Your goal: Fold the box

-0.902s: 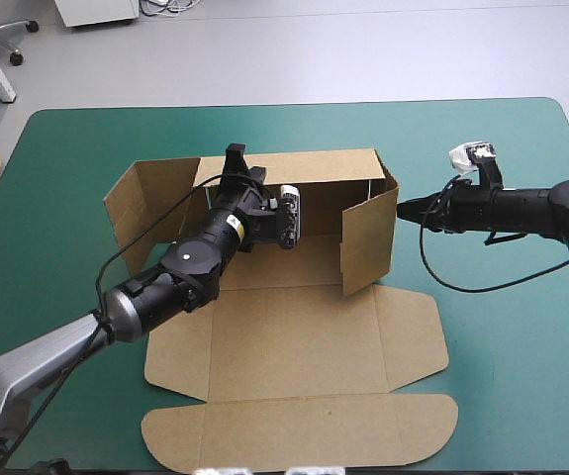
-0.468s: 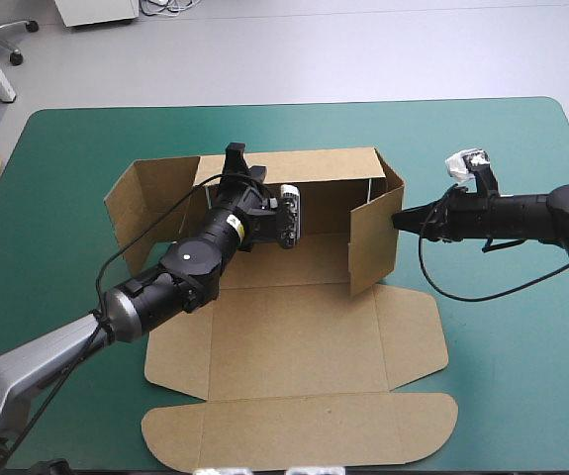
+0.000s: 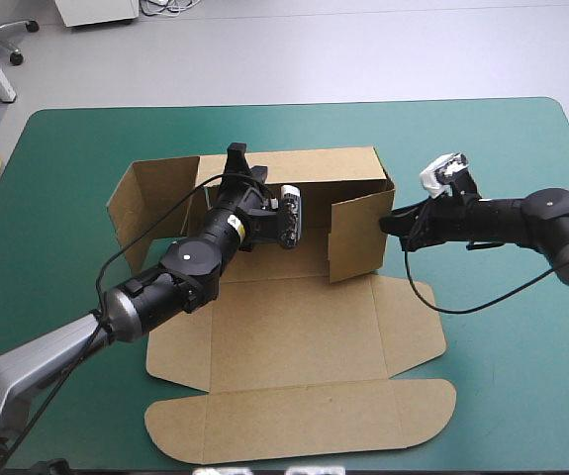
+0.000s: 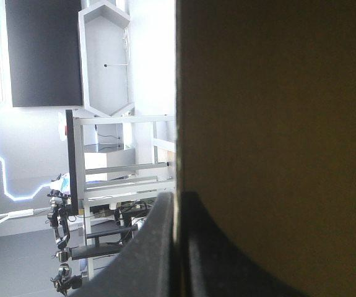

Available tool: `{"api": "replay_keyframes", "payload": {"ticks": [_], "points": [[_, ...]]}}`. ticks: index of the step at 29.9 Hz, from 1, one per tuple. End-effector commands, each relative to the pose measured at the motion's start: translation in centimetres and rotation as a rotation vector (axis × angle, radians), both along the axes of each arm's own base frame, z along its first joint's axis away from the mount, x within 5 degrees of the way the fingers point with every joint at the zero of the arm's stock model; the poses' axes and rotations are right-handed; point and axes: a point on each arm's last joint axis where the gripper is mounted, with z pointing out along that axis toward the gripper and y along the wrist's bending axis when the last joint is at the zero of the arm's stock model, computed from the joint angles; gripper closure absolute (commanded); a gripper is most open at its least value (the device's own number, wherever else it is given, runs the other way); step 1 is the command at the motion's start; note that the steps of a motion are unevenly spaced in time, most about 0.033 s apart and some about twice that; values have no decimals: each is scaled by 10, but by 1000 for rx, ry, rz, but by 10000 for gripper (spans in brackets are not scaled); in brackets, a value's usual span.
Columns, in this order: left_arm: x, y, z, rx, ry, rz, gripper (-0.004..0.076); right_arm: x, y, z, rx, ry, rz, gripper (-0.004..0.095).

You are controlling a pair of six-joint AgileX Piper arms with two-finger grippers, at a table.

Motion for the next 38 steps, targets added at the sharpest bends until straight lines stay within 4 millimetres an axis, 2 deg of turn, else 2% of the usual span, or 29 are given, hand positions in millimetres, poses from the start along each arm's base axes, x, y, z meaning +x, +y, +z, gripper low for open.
{"api": "replay_keyframes", "payload": {"ticks": [1, 5, 17, 22, 24, 27, 30, 38], "points": [[-6, 2, 24, -36, -67, -16, 738, -2, 15, 22, -38, -141, -1, 523], [-6, 2, 24, -36, -67, -16, 738, -1, 21, 22, -61, -161, 2, 502], [-6, 2, 24, -45, -64, -16, 738, 8, 14, 24, -120, -226, -89, 487], [-6, 2, 24, -44, -65, -18, 738, 12, 14, 38, -128, -279, -96, 483], [-6, 2, 24, -44, -65, -18, 738, 14, 14, 44, -130, -304, -97, 446], [-6, 2, 24, -44, -65, -18, 738, 16, 13, 49, -129, -320, -106, 336], [-6, 2, 24, -44, -65, -18, 738, 17, 13, 48, -123, -319, -114, 267], [-6, 1, 24, -48, -60, -24, 738, 17, 15, 50, -103, -331, -103, 260]]}}
